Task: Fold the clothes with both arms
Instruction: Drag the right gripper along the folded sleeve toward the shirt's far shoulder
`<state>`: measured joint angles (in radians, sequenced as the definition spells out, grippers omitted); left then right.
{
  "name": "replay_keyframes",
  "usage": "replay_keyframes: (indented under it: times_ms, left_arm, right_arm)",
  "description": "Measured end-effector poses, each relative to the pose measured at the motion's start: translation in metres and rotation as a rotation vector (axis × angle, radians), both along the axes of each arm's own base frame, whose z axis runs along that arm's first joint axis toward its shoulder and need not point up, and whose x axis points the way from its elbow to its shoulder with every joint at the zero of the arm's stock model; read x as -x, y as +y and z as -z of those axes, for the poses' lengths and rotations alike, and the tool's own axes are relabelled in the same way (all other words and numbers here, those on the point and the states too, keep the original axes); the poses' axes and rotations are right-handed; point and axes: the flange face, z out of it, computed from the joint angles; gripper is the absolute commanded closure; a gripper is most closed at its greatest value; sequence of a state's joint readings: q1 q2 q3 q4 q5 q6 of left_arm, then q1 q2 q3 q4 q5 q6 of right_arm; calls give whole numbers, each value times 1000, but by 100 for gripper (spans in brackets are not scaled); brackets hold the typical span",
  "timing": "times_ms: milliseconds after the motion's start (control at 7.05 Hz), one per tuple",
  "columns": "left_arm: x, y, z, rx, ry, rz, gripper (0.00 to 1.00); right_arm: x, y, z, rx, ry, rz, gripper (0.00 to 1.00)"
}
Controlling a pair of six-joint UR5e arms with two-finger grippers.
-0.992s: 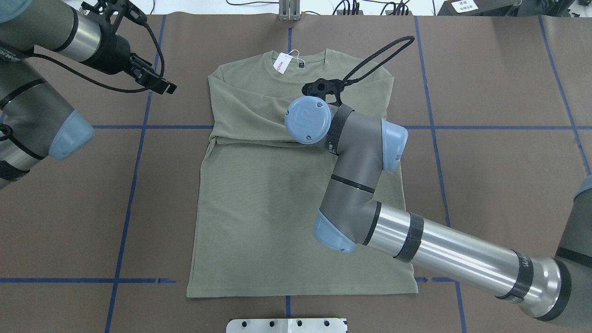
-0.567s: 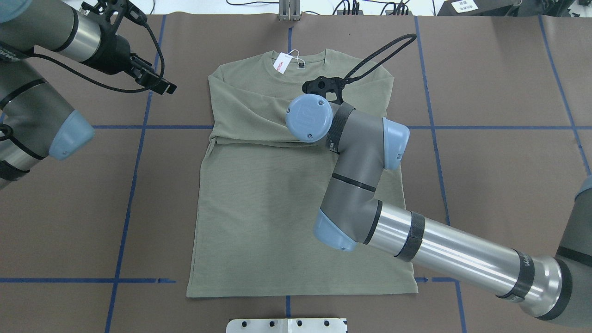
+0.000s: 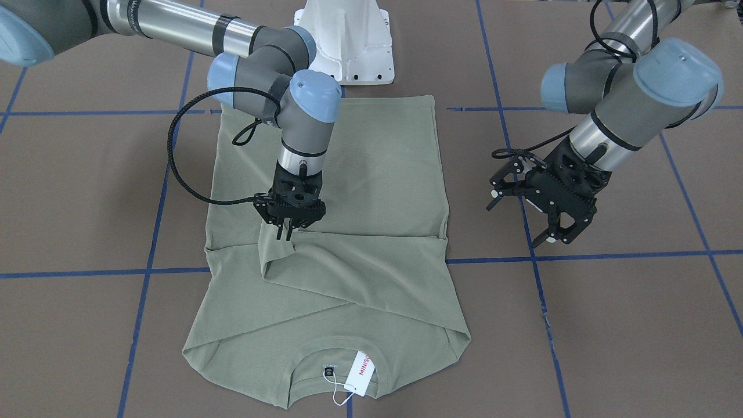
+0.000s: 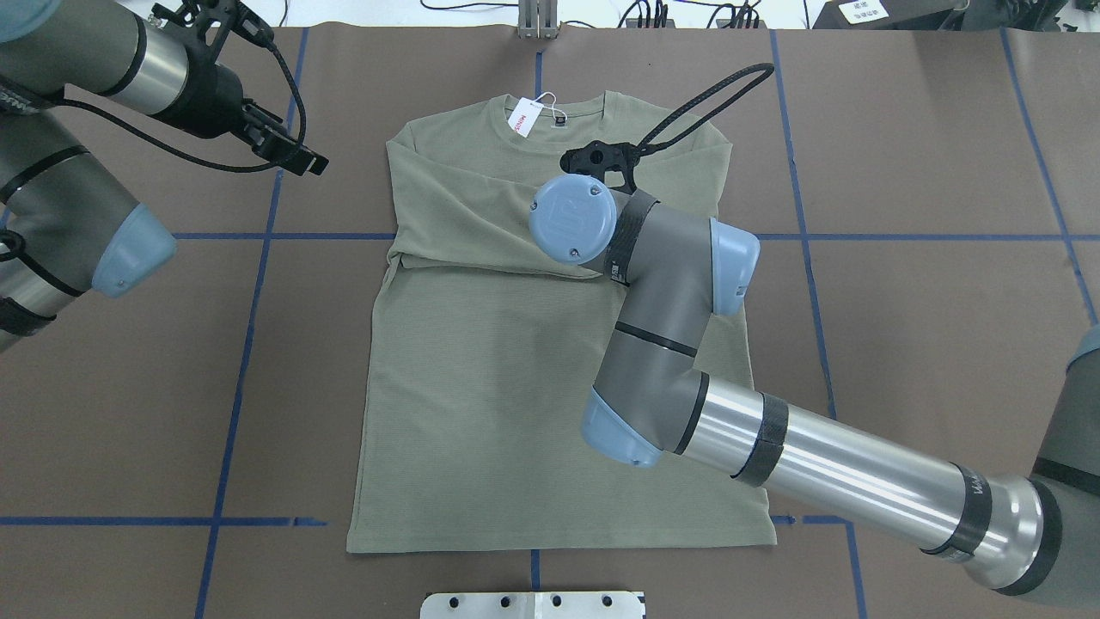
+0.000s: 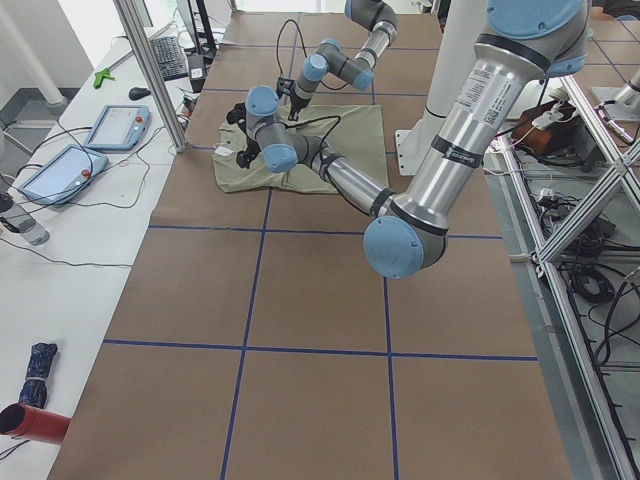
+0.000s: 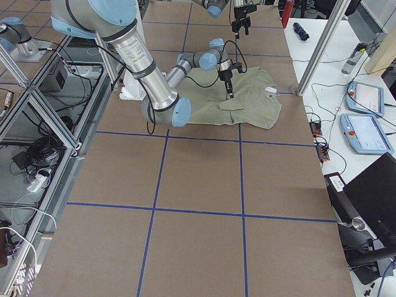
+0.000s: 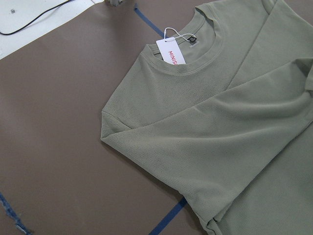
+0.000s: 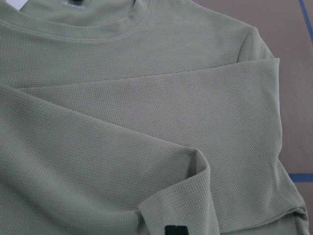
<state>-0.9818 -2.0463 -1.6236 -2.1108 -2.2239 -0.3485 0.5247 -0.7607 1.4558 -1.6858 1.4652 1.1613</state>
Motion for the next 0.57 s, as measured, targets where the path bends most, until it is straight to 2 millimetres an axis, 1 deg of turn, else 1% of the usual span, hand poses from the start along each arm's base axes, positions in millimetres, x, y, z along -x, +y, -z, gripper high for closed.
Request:
replay_keyframes:
  times_ms: [142,283,425,567]
  left_arm:
    - [0,0,-1,1,-1,0,0]
    - [0,0,-2,2,-2,1,0]
    - [0,-1,-2,3,-3,1,0]
    - [0,-1,-2,3,-2,0,0]
  right_arm:
    - [0,0,0,0,0,-2,90]
    - [0,-1,0,1,0,-5,73]
    - [0,-4,2,4,-3,-15,61]
    - [4,-10,6,15,-5,-36,51]
